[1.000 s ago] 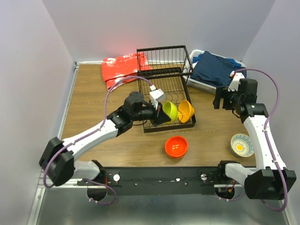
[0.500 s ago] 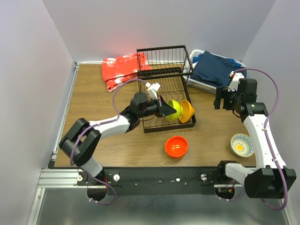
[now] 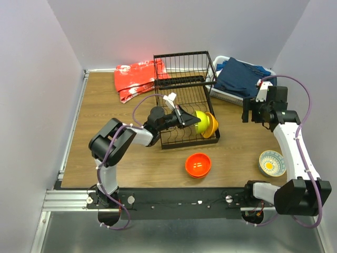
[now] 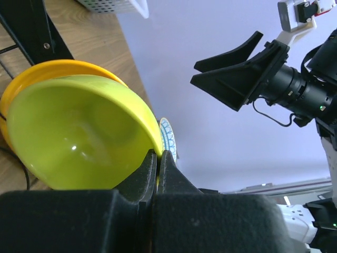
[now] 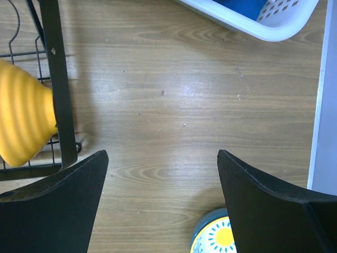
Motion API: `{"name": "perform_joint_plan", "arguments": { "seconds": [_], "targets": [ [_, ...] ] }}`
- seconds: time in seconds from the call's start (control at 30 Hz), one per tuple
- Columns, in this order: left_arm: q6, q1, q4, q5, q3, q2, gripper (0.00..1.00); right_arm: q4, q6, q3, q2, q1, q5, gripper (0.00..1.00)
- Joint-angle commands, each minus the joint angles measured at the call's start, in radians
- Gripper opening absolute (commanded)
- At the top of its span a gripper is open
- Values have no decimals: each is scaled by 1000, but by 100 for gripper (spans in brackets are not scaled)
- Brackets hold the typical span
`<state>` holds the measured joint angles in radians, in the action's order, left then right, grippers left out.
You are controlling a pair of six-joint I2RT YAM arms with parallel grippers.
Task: Load the bowls into the dish rack
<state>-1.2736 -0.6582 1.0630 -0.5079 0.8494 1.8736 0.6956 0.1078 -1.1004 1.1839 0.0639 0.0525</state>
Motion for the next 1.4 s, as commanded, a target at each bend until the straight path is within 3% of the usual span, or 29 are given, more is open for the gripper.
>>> {"name": "perform_joint_plan", "arguments": {
  "seconds": [0.0,0.57,1.0,1.23,1.37],
  "targets": [
    [-104,2,230,-26,63,67,0,25,20,-50,28,16,-13,92],
    [-130,0,276,-9,53,186,0,27,26,-69,60,28,7,92],
    [-139,6,302,-75,74,266,0,24,18,-72,88,28,30,92],
    [5,9,195,-103,69,165,29,19,13,-67,83,28,40,92],
    [94,14,123,-135,77,111,37,19,12,-72,77,28,46,92]
  ]
}}
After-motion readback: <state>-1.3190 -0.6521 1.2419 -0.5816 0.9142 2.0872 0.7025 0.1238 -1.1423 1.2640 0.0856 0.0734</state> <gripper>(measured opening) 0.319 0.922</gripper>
